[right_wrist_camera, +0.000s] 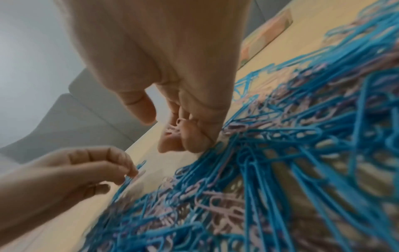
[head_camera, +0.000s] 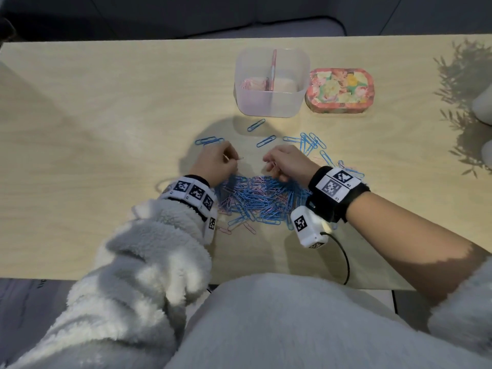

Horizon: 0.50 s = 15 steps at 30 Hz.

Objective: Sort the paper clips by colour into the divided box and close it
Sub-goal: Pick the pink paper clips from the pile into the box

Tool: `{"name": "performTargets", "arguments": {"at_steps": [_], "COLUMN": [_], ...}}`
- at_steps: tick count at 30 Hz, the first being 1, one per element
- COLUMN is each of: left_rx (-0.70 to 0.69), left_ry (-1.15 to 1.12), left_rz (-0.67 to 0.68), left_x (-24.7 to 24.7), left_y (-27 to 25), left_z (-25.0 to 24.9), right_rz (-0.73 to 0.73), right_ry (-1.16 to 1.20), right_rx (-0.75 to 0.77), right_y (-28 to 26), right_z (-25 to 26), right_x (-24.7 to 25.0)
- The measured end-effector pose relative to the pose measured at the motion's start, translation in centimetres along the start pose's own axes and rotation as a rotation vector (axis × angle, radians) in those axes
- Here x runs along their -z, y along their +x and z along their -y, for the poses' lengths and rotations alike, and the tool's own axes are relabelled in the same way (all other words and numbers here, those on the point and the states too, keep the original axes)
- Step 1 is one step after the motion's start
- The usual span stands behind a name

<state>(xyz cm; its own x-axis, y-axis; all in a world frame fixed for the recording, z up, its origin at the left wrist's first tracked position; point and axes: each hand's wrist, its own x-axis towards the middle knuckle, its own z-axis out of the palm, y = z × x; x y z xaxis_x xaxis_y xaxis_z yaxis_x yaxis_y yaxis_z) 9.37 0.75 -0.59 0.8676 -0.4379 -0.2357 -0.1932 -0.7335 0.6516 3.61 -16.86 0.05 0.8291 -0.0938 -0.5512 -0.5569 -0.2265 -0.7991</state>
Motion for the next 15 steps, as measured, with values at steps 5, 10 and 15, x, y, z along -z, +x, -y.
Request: {"name": "performTargets", "arguments": {"at_steps": [5, 10, 15], "left_rx": [0.134, 0.473, 0.297], "left_ry": [-0.367, -0.773, -0.378], "left_rz": [-0.069, -0.061, -0.039], "left_x": [2.8, 3.9, 2.9], "left_y": [0.5, 0.9, 1.5], "left_z": [1.4, 1.5, 1.3], "right_rz": [-0.001, -0.029, -0.1], "right_ry": [-0.587, -0.685, -0.689], "right_rx": [0.2, 0.187, 0.204], "right_y": [0.1, 0.3, 0.0], "right_z": [-0.8, -1.3, -1.5], "right_x": [-1.3, -0.5, 0.3]}}
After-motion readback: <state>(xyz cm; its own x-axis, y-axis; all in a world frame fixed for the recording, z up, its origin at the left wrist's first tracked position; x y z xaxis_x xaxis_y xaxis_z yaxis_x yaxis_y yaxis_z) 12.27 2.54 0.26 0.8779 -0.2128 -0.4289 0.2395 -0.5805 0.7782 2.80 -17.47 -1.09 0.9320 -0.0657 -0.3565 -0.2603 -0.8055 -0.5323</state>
